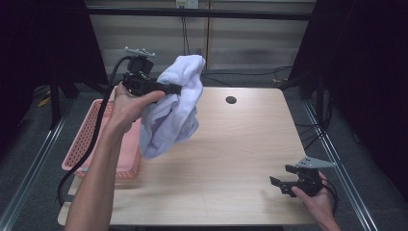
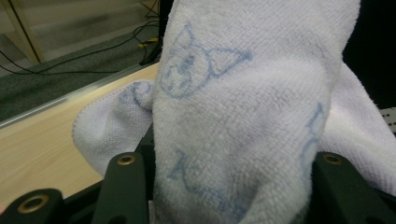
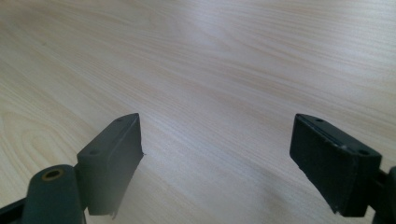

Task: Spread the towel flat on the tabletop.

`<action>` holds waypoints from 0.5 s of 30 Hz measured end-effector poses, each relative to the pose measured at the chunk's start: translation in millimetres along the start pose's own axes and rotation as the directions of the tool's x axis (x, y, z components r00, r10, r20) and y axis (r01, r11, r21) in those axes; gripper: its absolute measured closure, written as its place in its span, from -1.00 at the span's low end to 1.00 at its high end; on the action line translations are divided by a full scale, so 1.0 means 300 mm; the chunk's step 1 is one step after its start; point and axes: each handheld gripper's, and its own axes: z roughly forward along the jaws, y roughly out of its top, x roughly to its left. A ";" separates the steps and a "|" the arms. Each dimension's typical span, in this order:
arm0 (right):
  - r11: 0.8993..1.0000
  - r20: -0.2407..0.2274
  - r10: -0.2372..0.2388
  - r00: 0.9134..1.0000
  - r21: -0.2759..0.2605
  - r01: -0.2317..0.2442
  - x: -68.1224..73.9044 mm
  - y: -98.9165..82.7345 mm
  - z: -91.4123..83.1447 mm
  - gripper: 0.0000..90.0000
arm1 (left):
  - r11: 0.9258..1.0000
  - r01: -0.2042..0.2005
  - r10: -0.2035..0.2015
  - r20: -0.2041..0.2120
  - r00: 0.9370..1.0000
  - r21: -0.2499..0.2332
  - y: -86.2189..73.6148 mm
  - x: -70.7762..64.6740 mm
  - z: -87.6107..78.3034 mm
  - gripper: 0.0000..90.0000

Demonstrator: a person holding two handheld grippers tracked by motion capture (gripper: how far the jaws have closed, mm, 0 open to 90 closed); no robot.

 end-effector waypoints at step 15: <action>1.000 -0.006 0.003 1.000 0.002 -0.003 0.003 0.003 0.004 -0.62 | 0.992 -0.036 0.019 0.136 0.990 0.123 -0.129 -0.148 0.289 0.08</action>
